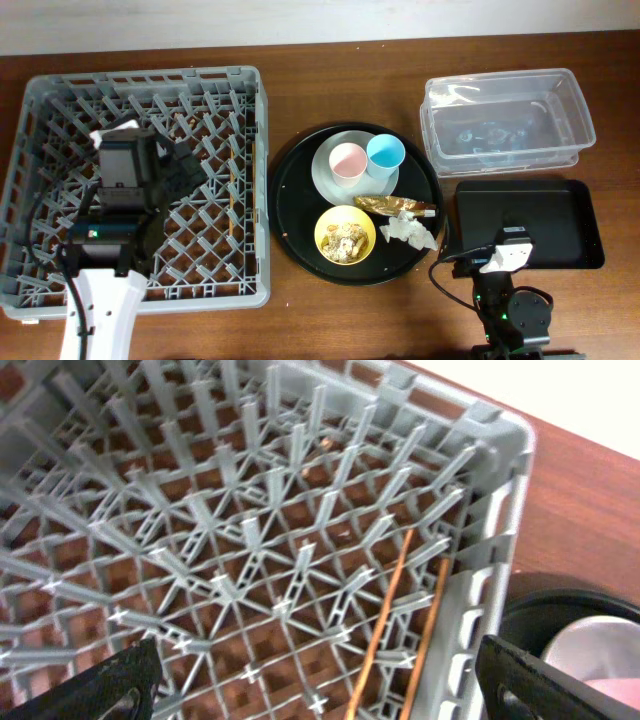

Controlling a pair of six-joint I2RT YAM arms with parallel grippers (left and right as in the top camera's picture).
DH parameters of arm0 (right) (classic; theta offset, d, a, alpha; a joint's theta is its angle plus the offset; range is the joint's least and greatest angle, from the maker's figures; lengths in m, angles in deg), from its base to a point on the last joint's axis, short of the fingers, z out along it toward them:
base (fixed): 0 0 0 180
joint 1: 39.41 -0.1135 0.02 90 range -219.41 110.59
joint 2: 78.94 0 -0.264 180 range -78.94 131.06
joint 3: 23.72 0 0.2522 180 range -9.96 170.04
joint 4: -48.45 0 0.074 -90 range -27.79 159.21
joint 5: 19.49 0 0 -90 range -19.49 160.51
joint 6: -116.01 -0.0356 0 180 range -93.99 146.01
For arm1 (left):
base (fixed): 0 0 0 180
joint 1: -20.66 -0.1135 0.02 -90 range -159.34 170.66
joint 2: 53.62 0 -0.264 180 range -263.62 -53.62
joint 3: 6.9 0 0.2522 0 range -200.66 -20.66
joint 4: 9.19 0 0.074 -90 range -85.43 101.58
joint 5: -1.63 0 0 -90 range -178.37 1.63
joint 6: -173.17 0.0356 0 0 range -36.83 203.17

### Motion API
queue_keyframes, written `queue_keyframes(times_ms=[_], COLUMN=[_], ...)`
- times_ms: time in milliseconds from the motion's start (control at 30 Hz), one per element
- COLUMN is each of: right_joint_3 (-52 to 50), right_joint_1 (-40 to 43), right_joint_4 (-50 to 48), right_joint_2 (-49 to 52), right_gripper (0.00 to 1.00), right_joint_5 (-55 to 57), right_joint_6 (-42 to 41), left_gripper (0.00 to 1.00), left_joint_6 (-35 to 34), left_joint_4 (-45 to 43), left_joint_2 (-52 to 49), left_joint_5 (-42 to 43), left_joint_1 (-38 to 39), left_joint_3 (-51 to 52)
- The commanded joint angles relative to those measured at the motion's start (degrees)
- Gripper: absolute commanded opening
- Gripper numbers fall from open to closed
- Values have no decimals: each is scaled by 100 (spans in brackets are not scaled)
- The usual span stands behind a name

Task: Sort waste into correct bins and load items into the dishwasher rack
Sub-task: 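Carry the chopsticks into the dish rack and release with left gripper, then move the right gripper to the white tissue on the tray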

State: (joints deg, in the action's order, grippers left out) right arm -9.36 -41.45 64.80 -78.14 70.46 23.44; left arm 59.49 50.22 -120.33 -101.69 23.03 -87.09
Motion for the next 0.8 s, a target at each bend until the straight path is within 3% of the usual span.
queue_keyframes(times_ms=[0, 100, 267, 333, 533, 633, 767], right_joint_3=[-28, 96, 1659, 2712, 6544, 7718, 7976], right_joint_1=[-20, -20, -17, -15, -15, -15, -20], right_joint_4=[-127, -520, 852, 1709, 5744, 6699, 7112], right_joint_2=[-28, -26, 603, 1386, 4583, 5783, 6645], right_gripper=[99, 99, 99, 99, 99, 99, 99], right_joint_5=[-85, -1121, -966, -964, -964, -1093, -1937], right_joint_6=[22, -15, -59, 92, 833, 809, 815], left_gripper=[99, 99, 99, 99, 99, 99, 99], left_joint_6=[-74, -74, -74, -74, -74, -74, -74], left_joint_4=[39, 37, 39, 37, 39, 39, 39], left_joint_2=[-11, -11, -11, -11, -11, -11, -11], left_joint_5=[63, 63, 63, 63, 63, 63, 63], left_joint_1=[-72, -68, -68, -68, -68, -68, -68], left_joint_3=[-42, -42, -42, -42, -42, -42, -42])
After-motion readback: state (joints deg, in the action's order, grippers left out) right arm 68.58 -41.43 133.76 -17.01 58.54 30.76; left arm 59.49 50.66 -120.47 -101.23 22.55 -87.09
